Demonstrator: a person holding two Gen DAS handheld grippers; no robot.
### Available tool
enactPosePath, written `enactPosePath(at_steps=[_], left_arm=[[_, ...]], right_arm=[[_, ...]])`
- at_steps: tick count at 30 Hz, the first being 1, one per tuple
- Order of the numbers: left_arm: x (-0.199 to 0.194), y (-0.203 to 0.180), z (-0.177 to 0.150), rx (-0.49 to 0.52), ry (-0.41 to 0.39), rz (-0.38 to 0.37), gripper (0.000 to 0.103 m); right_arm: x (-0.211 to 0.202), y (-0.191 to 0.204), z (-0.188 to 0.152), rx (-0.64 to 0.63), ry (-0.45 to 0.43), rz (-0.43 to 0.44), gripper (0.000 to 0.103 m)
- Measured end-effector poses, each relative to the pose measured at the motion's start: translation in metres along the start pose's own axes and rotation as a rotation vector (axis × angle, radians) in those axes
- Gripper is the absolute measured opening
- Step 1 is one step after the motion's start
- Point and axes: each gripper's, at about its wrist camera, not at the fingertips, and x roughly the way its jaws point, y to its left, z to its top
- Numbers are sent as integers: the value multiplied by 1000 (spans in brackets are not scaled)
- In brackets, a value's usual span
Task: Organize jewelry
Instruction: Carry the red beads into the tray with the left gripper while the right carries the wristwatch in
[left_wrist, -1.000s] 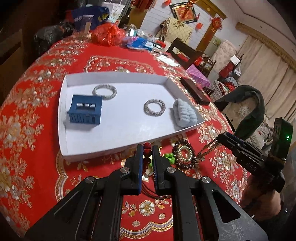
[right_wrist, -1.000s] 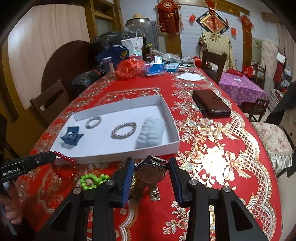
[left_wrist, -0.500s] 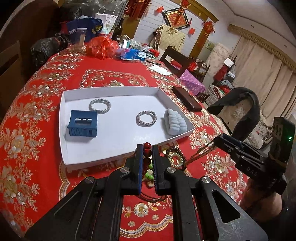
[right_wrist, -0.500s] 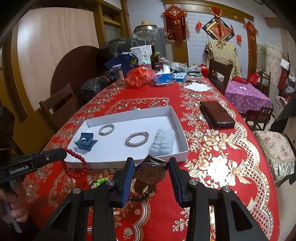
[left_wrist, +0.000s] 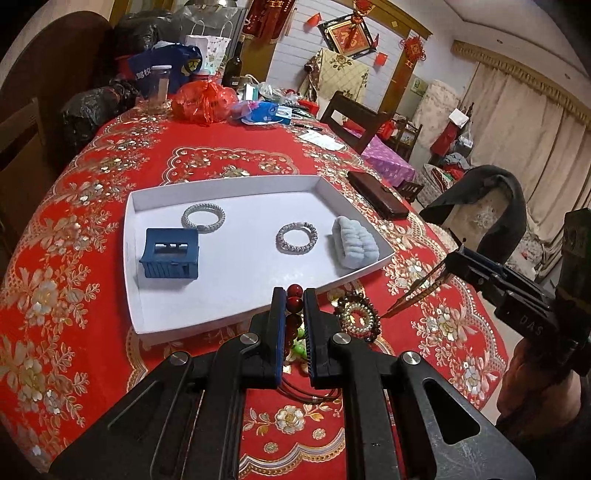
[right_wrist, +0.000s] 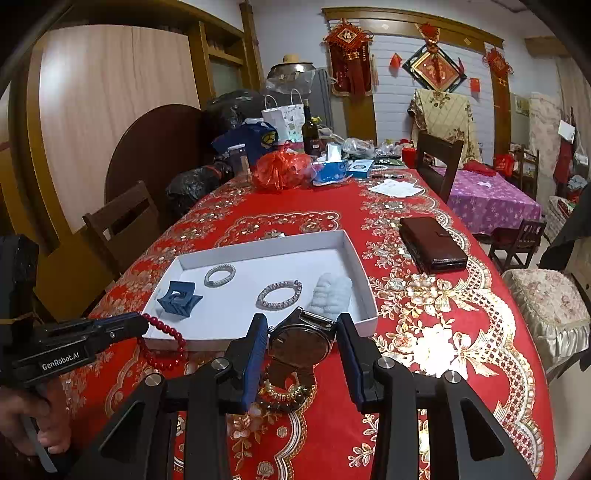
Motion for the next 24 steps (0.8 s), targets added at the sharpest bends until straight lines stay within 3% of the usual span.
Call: enactPosePath(at_steps=[16,24], left_arm=[[-4,4,5,-23,-9,-18,8],[4,9,36,-25,14,-65,8]], right_arm=[[-5,-3,14,17,-49,17,37],[7,0,33,28,-77,52,37]])
